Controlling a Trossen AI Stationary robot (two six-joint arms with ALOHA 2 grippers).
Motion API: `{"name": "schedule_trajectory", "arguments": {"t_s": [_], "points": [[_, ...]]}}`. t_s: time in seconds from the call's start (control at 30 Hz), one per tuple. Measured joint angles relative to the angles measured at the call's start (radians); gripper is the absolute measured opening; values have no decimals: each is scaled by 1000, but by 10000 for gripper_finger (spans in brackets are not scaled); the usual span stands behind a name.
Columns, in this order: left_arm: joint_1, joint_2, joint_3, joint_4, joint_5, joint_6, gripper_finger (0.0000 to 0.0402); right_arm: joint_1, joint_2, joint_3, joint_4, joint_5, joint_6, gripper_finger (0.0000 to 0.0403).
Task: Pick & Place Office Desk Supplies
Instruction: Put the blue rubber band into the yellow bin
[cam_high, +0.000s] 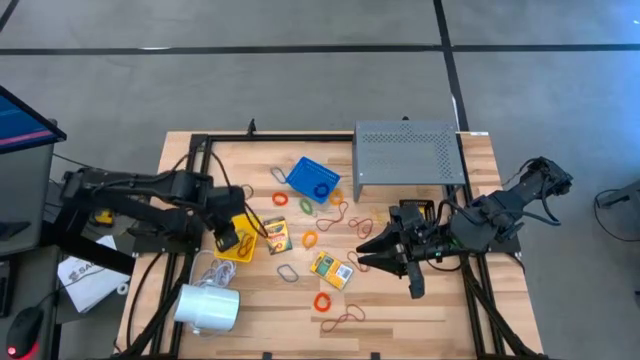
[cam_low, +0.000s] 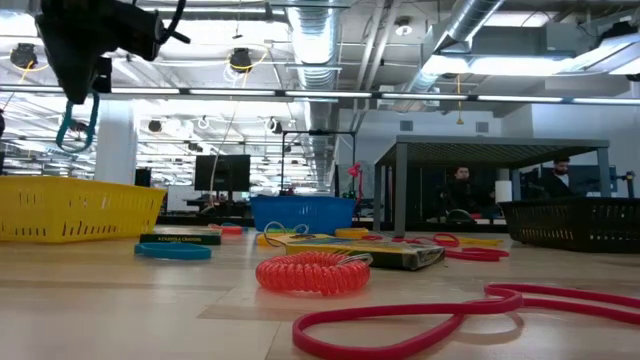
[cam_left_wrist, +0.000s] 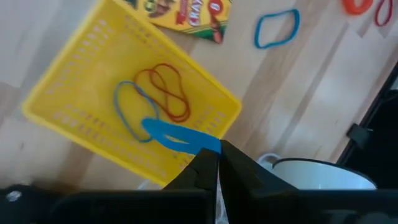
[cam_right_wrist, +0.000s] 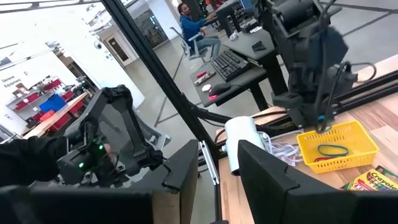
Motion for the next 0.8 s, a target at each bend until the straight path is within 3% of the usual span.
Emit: {"name": "schedule_trajectory", "arguments": {"t_s": [0.3, 0.8], "points": [[-99, 156, 0, 56, -45, -7, 0, 2, 0, 0, 0, 0, -2, 111], [-100, 364, 0, 78, -68, 146, 0, 2, 0, 0, -9, -2, 0, 111]]}}
